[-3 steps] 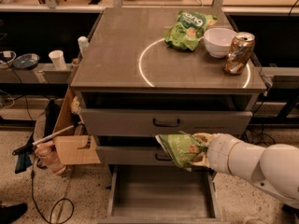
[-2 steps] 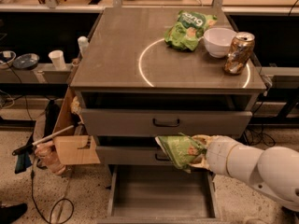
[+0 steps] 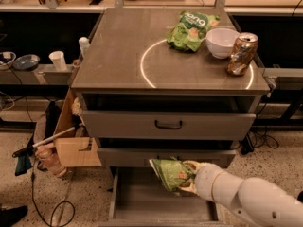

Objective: Place green jalapeno chip bag into bottom drawer

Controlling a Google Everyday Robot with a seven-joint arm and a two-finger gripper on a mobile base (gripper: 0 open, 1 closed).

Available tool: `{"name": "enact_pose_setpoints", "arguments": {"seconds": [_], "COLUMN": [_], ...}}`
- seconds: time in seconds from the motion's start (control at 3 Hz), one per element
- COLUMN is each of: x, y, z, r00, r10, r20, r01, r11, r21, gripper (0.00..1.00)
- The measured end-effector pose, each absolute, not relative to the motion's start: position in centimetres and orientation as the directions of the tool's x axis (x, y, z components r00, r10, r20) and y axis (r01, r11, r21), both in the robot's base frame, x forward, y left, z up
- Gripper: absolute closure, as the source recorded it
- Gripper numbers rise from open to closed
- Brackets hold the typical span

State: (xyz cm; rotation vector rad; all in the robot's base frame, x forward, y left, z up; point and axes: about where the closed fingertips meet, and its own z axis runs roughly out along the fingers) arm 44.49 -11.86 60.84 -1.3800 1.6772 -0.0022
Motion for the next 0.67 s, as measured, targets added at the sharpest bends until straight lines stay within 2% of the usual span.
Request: {"name": "enact_pose_setpoints", "arguments": {"seconds": [0.67], "x": [42.2], "y": [-9.4], "z": [48.8], "r00": [-0.038], "r10": [-0.781], "r20": [-0.623], "r01": [-0.744], "r11": [0.438], "r21": [-0.504], "gripper": [1.00]}}
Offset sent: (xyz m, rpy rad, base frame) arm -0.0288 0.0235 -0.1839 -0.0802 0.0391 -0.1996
